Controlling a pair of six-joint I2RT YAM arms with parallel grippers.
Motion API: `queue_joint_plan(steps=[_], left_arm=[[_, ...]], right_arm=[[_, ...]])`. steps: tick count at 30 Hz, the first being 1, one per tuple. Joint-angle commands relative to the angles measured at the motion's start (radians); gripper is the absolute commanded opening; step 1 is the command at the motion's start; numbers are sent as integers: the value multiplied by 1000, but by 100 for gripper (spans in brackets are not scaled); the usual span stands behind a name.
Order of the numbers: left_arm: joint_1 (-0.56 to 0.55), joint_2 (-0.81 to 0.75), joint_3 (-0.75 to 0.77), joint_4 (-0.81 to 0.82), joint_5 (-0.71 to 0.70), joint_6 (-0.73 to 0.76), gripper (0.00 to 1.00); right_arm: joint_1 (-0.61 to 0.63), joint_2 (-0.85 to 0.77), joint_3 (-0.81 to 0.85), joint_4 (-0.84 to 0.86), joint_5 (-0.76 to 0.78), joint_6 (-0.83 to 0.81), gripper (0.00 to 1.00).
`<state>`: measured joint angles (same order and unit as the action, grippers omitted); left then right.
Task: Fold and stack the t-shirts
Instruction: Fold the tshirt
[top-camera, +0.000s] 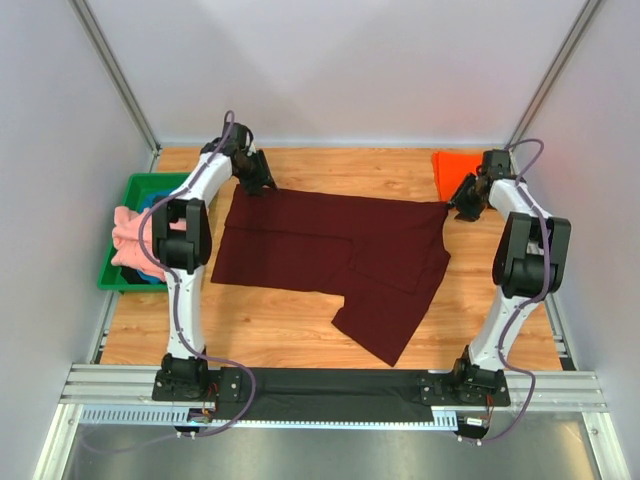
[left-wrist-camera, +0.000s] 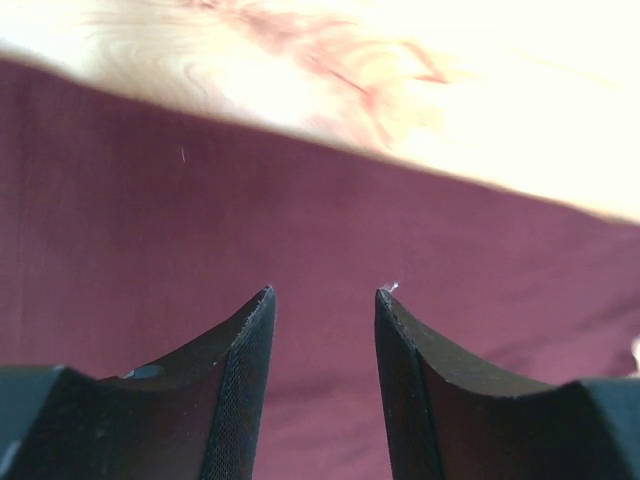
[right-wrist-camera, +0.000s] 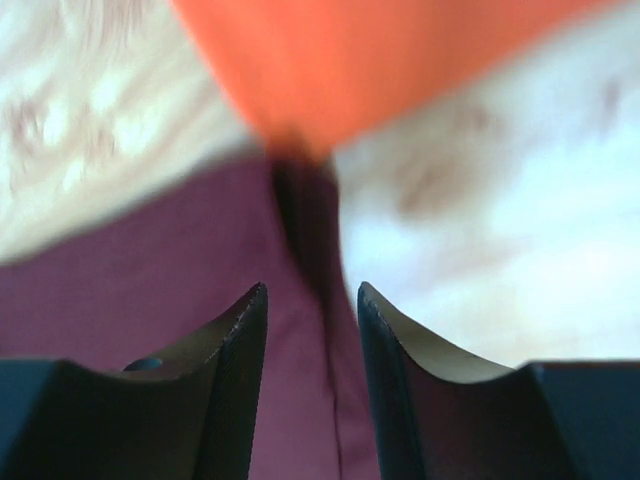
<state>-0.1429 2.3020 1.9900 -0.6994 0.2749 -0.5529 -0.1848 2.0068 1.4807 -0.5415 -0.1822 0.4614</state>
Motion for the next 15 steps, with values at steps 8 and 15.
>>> queue_joint_plan(steps=[8, 15], left_arm=[[-9, -532, -362, -77, -224, -31, 57], [-15, -688, -491, -181, -313, -68, 57]], right_arm=[[454, -500, -384, -400, 312, 218, 44], [813, -750, -655, -353, 271, 209, 47]])
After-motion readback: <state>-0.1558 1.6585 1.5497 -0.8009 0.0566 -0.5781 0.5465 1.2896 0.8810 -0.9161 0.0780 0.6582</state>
